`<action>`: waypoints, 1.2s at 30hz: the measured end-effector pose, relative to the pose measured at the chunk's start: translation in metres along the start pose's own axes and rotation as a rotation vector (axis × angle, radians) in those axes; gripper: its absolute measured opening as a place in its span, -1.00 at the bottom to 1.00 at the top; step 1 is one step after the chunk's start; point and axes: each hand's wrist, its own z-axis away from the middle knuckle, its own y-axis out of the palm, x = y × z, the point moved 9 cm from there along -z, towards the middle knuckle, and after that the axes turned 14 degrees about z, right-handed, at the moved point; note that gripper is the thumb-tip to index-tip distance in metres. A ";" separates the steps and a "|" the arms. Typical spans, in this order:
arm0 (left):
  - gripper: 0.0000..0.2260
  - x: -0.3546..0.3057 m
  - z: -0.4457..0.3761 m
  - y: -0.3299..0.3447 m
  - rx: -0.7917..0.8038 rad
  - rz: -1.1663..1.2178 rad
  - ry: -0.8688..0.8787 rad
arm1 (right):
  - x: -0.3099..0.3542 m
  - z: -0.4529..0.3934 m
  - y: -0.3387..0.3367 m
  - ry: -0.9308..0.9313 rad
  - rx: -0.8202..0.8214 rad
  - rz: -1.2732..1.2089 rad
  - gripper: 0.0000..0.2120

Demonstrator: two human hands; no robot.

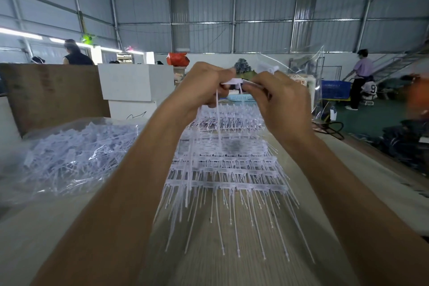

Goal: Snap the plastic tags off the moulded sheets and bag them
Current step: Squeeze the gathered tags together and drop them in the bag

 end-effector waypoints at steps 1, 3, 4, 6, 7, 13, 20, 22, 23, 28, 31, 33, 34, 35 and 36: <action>-0.72 0.002 0.000 0.003 0.020 0.052 -0.024 | 0.001 -0.001 -0.004 0.000 -0.031 0.015 -0.77; -0.72 0.002 -0.001 0.005 0.029 0.063 -0.022 | -0.001 -0.002 -0.004 0.043 -0.019 -0.008 -0.76; -0.72 0.000 -0.001 0.004 0.015 0.022 -0.002 | -0.004 -0.004 0.002 0.082 0.034 -0.050 -0.75; -0.68 -0.007 -0.002 0.001 -0.023 -0.117 0.055 | -0.012 -0.003 0.017 0.193 0.173 -0.216 -0.77; -0.64 -0.010 -0.001 0.001 -0.036 -0.194 0.090 | -0.016 -0.002 0.024 0.253 0.222 -0.319 -0.79; -0.57 -0.024 0.003 0.004 -0.068 -0.281 0.199 | -0.025 0.001 0.032 0.397 0.300 -0.595 -0.86; -0.63 -0.040 0.008 0.008 -0.050 -0.282 0.258 | -0.028 0.009 0.044 0.586 0.432 -0.970 -0.91; -0.62 -0.042 0.008 0.002 -0.091 -0.319 0.281 | -0.026 0.012 0.046 0.549 0.530 -1.025 -0.83; -0.63 -0.044 0.008 -0.001 -0.107 -0.367 0.301 | -0.026 0.013 0.047 0.536 0.564 -1.049 -0.79; -0.62 -0.046 0.009 0.002 -0.094 -0.696 0.395 | -0.024 0.014 0.052 0.579 0.605 -1.062 -0.72; -0.69 -0.053 0.015 0.009 -0.117 -0.877 0.493 | -0.024 0.017 0.056 0.637 0.638 -0.980 -0.65; -0.74 -0.053 0.019 0.018 -0.061 -0.947 0.541 | -0.032 0.017 0.053 0.670 0.587 -0.860 -0.62; -0.77 -0.050 0.020 0.025 -0.006 -0.983 0.541 | -0.036 0.014 0.049 0.650 0.538 -0.785 -0.63; -0.79 -0.046 0.022 0.033 0.058 -1.016 0.533 | -0.040 0.010 0.044 0.616 0.478 -0.694 -0.65; -0.83 -0.041 0.023 0.040 0.117 -1.030 0.521 | -0.044 0.007 0.039 0.585 0.416 -0.599 -0.67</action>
